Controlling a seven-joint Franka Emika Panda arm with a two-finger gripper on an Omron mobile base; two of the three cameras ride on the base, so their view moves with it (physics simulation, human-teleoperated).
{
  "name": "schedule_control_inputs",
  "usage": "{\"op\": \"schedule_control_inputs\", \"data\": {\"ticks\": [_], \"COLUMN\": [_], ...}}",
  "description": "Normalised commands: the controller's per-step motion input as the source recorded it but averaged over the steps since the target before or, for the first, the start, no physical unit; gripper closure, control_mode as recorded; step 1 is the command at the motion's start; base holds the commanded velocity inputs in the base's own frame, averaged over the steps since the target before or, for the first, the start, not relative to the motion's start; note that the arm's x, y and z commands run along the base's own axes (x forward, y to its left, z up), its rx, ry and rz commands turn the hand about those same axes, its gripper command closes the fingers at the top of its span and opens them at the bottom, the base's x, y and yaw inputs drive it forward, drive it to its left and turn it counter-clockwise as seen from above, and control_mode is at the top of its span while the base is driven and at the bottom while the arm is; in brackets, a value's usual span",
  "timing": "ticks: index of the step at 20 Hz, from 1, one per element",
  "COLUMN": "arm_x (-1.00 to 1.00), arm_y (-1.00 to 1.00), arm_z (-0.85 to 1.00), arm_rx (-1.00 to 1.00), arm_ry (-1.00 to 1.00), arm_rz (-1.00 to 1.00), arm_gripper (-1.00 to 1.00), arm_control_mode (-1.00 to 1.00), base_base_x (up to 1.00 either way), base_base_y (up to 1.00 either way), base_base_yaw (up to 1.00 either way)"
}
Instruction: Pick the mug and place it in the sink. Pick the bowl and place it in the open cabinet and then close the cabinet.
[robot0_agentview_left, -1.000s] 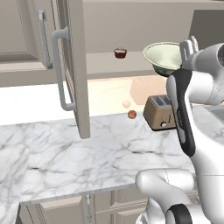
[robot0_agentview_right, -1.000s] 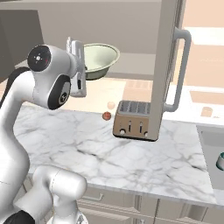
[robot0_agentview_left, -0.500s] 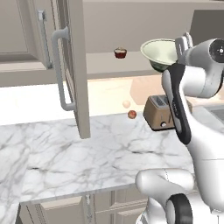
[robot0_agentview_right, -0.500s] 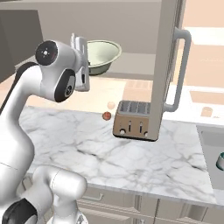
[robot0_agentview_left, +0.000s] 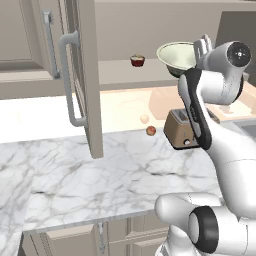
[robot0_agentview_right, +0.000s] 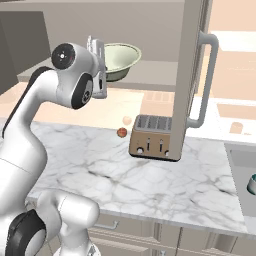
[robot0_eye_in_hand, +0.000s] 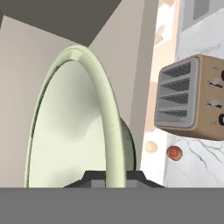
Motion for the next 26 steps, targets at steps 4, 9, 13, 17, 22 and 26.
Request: {"op": "schedule_control_inputs", "data": {"ticks": [4,9,13,17,22,26], "arm_x": [0.49,0.48,0.45,0.33,0.2,0.18], "arm_y": [0.0,0.0,0.0,-0.02,0.0,0.0], "arm_z": [0.0,0.0,0.0,0.0,0.0,0.0], "arm_rx": [0.0,0.01,0.04,0.06,0.0,0.0], "arm_ry": [0.0,0.0,0.0,0.0,0.06,0.06], "arm_rz": [0.0,0.0,0.0,0.0,0.0,0.0], "arm_gripper": [1.0,1.0,1.0,1.0,1.0,1.0], "arm_control_mode": [-1.0,-1.0,-1.0,-1.0,-1.0,-1.0], "base_base_x": [0.0,0.0,0.0,0.0,0.0,0.0], "base_base_y": [0.0,0.0,0.0,0.0,0.0,0.0], "base_base_yaw": [0.0,0.0,0.0,0.0,0.0,0.0]}}
